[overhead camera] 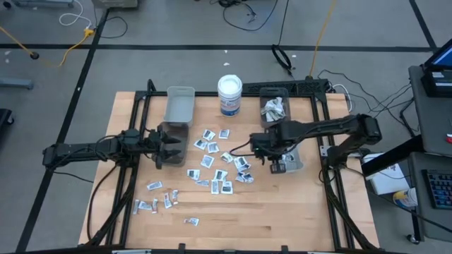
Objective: Pick & Place First Aid Supplies
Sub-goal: Put the blue alcohol pad into the right gray bin
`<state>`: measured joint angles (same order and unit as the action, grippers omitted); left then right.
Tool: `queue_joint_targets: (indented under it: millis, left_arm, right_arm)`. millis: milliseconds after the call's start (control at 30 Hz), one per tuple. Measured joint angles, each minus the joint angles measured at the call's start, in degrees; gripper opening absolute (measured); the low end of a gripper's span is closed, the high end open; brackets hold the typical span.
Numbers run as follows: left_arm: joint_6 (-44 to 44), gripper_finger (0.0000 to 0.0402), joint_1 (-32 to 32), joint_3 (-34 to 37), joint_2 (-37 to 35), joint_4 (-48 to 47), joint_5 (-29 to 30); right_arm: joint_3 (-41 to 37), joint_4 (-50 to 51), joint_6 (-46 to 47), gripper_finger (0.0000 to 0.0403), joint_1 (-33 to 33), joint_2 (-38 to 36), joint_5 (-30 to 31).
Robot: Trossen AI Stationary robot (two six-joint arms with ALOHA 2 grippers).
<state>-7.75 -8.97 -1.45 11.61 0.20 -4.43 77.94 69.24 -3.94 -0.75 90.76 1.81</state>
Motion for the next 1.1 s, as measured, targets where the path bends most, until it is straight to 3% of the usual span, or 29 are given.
queue_joint_targets:
  millis: [400,867,1100]
  left_arm:
    - [0.0,0.0230,0.0,0.0,0.0,0.0,0.0]
    - [0.0,0.0230,0.0,0.0,0.0,0.0,0.0]
    - [0.0,0.0230,0.0,0.0,0.0,0.0,0.0]
  right_arm:
    - [-11.4,-0.2,-1.9,0.0003,5.8,-11.5,0.0]
    - [-25.7,-13.4,-1.3,0.0005,6.0,-11.5,-0.4]
    - [-25.9,-13.7,-0.3,0.0060,6.0,-11.5,-2.0]
